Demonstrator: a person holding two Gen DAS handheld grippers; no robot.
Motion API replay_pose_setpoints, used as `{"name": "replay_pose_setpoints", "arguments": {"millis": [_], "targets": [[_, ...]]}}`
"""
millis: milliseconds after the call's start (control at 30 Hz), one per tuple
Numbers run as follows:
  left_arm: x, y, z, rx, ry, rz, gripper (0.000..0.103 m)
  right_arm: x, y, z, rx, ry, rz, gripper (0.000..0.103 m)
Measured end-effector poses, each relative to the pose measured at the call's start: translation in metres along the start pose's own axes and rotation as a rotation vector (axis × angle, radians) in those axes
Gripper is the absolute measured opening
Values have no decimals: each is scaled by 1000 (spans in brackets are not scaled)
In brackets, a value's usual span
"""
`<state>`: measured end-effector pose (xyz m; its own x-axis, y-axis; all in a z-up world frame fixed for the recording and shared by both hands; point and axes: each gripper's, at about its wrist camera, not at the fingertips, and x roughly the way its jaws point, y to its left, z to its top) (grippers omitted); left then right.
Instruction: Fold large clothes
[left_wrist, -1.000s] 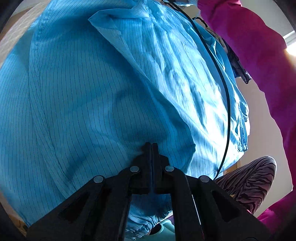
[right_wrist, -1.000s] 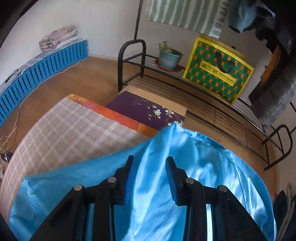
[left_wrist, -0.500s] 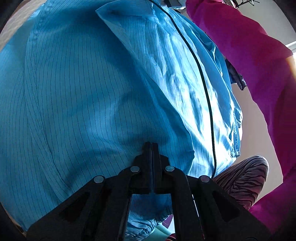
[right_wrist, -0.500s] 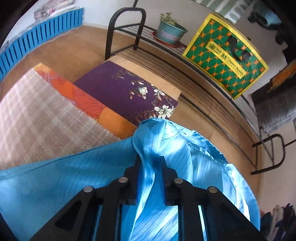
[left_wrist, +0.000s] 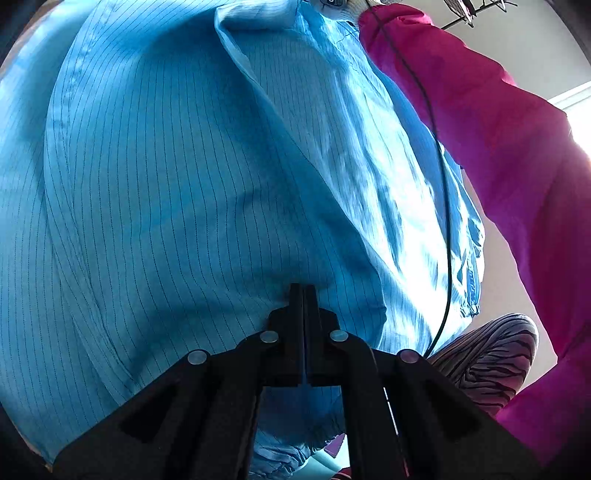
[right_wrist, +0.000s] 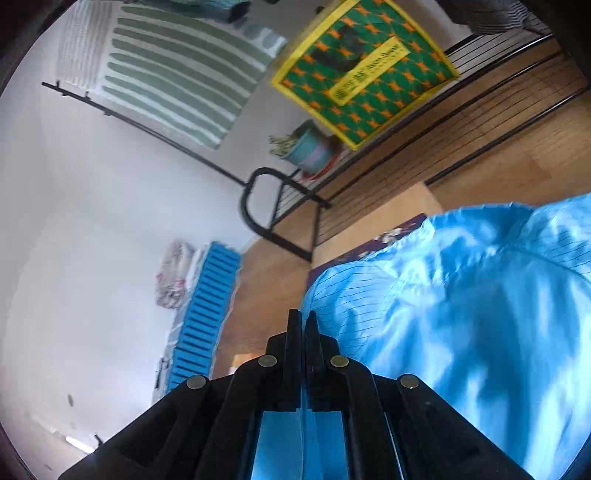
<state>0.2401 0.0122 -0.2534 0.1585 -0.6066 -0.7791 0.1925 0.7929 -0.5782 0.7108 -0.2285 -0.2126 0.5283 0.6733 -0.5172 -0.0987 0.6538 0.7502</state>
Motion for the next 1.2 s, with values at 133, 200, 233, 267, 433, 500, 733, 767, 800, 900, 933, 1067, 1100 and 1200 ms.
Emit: {"name": "replay_pose_setpoints", "arguments": {"millis": [133, 200, 233, 267, 433, 500, 733, 767, 800, 900, 933, 1067, 1100, 1200], "targets": [[1, -6, -2, 25, -2, 24, 2, -2, 3, 7, -98, 41, -206, 42], [-1, -11, -3, 47, 0, 46, 2, -13, 7, 9, -117, 38, -188, 42], [-1, -13, -4, 49, 6, 47, 2, -20, 10, 9, -124, 40, -194, 42], [-3, -15, -5, 56, 11, 42, 2, -27, 14, 7, -131, 45, -203, 42], [-29, -24, -6, 93, -66, 83, 2, -71, 44, -22, -217, 116, -162, 42], [-46, -23, -8, 93, -107, 83, 2, -91, 64, -45, -277, 144, -155, 42], [-93, 28, -19, -95, -268, 189, 42, -132, 118, -132, -417, 267, -110, 42], [-92, 36, -22, -135, -263, 190, 42, -130, 125, -143, -430, 281, -114, 45], [-92, 46, -23, -164, -252, 179, 43, -125, 134, -153, -450, 291, -126, 48], [-81, 54, -32, -210, -204, 140, 43, -99, 160, -183, -523, 326, -171, 52], [-76, 53, -34, -210, -187, 132, 43, -88, 169, -194, -552, 339, -190, 52], [-59, 51, -39, -231, -137, 64, 42, -26, 198, -233, -630, 428, -251, 52], [-60, 51, -40, -240, -145, 54, 42, -8, 205, -245, -689, 449, -297, 52], [-57, 50, -36, -223, -113, 36, 3, 41, 216, -276, -850, 513, -449, 52]]}}
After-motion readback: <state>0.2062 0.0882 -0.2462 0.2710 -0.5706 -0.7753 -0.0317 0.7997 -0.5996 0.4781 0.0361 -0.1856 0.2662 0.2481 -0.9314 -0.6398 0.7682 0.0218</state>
